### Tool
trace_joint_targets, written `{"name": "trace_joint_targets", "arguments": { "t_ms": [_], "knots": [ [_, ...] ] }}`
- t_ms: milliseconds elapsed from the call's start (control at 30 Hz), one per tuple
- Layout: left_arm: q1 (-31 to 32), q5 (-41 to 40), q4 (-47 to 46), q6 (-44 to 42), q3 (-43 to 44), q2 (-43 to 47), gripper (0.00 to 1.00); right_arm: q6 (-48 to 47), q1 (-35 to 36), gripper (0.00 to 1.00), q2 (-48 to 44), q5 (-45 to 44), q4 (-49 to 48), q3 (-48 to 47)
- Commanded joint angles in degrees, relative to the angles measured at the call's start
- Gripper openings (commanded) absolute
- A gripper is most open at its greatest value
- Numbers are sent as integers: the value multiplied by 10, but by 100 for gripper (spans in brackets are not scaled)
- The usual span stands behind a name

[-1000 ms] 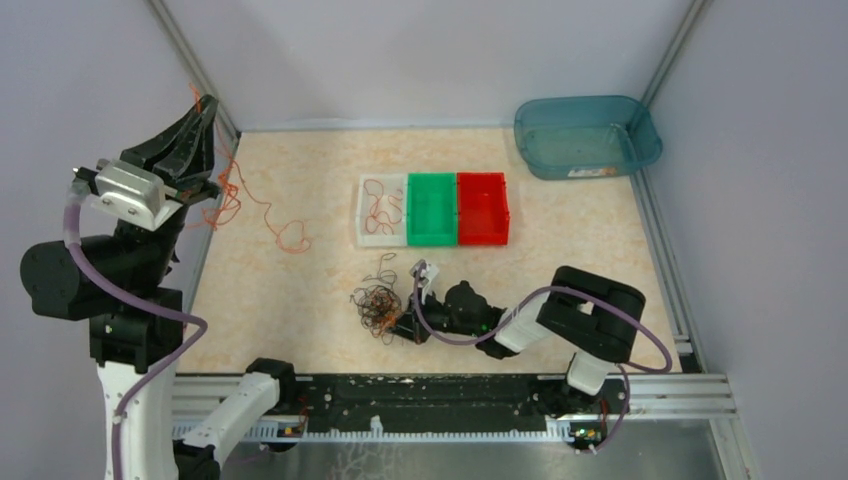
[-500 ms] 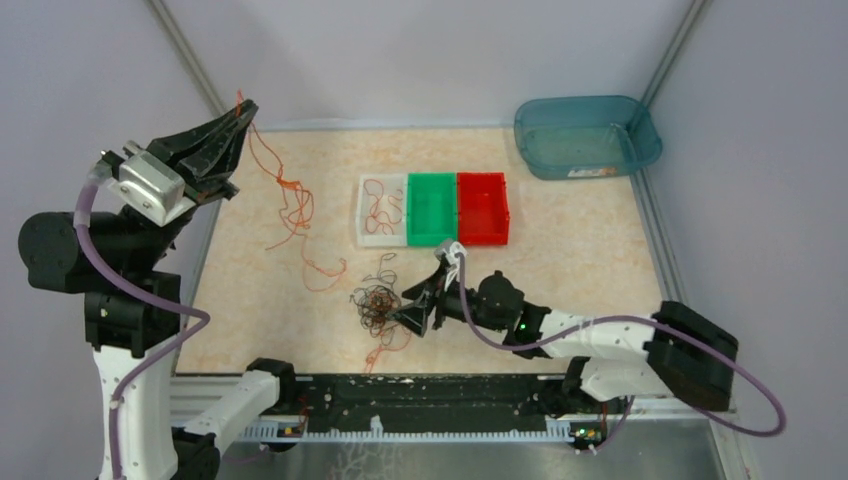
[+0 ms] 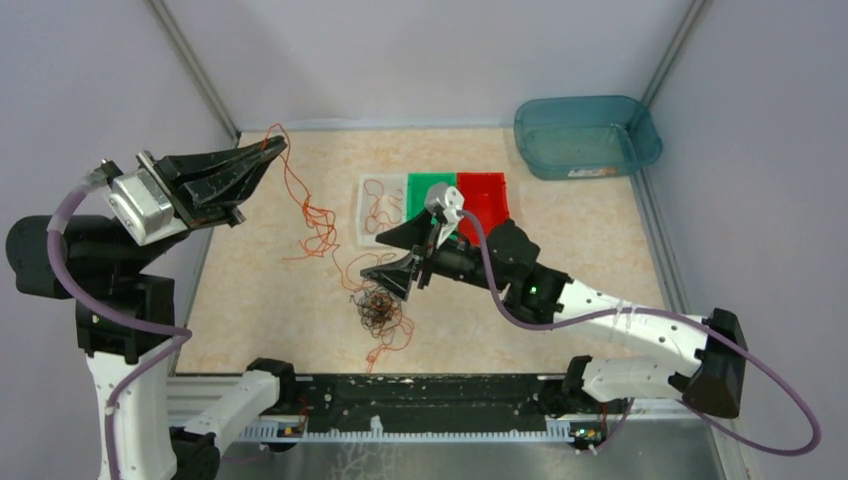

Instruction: Untangle the cables

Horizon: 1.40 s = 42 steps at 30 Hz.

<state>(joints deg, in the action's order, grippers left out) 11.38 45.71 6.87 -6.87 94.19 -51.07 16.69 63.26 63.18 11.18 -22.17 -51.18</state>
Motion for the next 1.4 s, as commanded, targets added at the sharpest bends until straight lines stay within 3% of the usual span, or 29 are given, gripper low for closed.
{"name": "trace_joint_targets", "arguments": {
  "t_ms": [0,267,500,733,833,900,933,967,1033,1100,1267,1367],
  "knots": [
    [0,41,9,23,19,0,0,-25,4,73,33,45,2,-105],
    [1,58,22,29,27,0,0,-8,4,67,113,108,-25,-215],
    [1,53,33,12,22,7,0,28,5,70,144,162,-81,-227],
    [1,51,33,12,16,10,0,29,5,43,174,147,-85,-250],
    [0,50,35,12,14,10,0,29,5,33,177,102,-95,-248],
    [1,50,40,11,13,11,0,30,5,35,177,73,-102,-246],
    [1,50,42,11,12,11,0,29,5,47,178,64,-106,-246],
    [0,49,43,10,10,12,0,25,7,50,178,53,-109,-245],
    [0,48,44,10,7,13,0,13,15,48,176,16,-113,-239],
    [0,48,45,12,5,14,0,6,20,43,177,-20,-125,-236],
    [0,42,53,4,7,16,0,-10,23,6,171,-47,-127,-224],
    [1,29,60,-27,11,18,0,-21,23,0,152,-67,-116,-193]
  ]
}}
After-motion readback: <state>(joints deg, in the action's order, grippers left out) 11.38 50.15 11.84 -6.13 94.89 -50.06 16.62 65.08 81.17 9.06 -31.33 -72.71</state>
